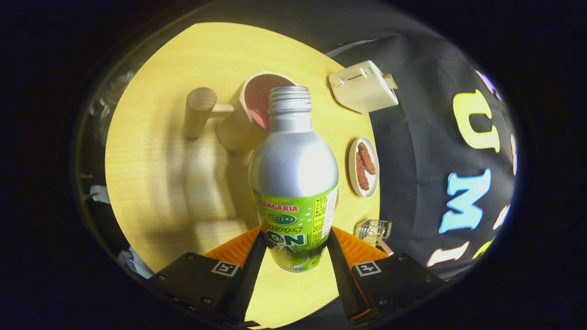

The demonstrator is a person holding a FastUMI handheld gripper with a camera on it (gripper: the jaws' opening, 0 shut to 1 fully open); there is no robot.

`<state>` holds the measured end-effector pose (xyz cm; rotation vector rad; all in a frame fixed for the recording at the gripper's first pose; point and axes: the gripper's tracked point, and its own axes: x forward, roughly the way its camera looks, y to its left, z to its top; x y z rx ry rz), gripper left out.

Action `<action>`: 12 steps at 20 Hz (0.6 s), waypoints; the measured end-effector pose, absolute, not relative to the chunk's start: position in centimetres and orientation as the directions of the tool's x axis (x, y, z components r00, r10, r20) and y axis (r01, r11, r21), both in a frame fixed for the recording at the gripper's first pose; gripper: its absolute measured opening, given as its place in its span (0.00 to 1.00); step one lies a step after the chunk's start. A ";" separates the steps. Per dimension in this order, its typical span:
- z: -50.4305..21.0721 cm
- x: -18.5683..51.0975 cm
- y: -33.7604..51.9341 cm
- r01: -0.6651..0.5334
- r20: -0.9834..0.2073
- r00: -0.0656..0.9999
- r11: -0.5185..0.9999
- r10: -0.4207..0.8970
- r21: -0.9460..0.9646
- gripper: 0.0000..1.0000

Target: Take the bottle from table, then pour the juice into the cup, finally place the bottle on the coaster

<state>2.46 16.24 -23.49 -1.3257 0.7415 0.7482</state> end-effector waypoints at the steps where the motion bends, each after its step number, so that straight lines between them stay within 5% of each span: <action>1: -23.8 2.0 16.2 -0.834 -0.834 0.548 0.132 0.073 -0.536 0.76; 12: -25.1 2.0 16.8 -0.822 -0.804 0.513 0.442 0.301 -0.359 0.77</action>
